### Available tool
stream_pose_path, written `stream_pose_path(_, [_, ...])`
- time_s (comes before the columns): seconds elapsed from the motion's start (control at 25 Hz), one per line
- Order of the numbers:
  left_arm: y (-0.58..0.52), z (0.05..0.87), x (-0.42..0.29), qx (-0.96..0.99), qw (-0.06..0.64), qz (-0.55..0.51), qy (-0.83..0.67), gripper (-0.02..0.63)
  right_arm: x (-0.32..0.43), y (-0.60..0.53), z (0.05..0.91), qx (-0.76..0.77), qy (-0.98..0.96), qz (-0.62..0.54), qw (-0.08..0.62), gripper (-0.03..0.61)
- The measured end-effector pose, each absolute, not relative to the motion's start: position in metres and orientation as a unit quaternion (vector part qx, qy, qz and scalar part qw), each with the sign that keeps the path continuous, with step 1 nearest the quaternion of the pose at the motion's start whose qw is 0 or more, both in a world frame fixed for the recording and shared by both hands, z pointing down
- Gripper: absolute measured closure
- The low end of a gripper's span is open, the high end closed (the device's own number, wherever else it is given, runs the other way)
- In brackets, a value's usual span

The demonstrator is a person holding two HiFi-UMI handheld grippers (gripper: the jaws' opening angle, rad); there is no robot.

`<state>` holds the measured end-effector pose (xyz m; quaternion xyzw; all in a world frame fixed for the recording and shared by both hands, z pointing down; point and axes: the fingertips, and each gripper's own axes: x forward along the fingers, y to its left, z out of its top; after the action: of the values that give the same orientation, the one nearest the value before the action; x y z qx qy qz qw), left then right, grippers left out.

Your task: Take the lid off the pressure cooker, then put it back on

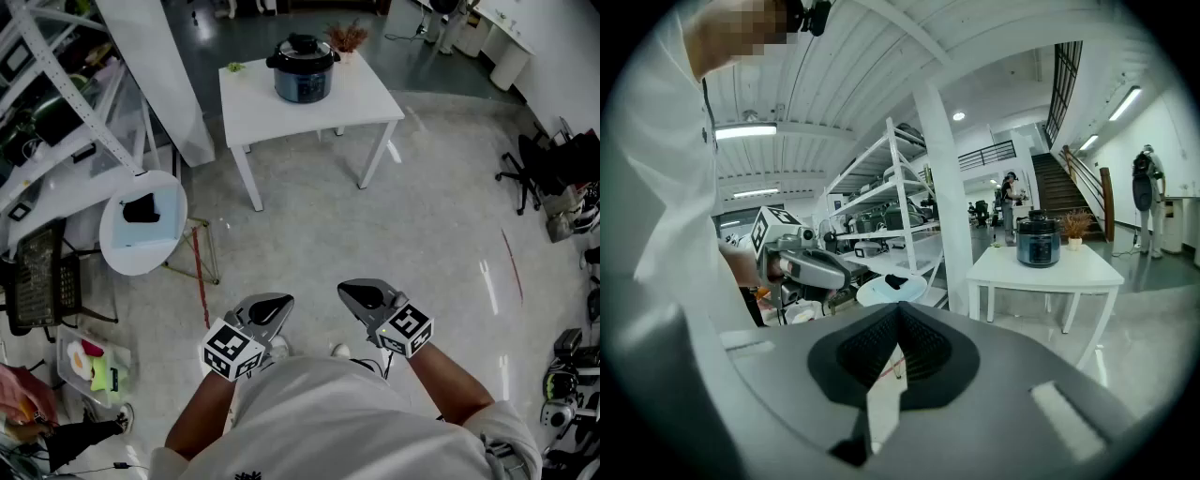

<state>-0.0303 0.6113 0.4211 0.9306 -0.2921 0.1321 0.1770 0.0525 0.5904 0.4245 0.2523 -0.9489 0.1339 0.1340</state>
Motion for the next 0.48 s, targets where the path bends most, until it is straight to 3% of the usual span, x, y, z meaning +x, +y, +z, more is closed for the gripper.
stream_pose_path(0.48, [0.624,0.424,-0.101,0.938,0.173,0.131,-0.272,0.609,-0.024,0.602,0.429,0.264,-0.945,0.139,0.137,0.569])
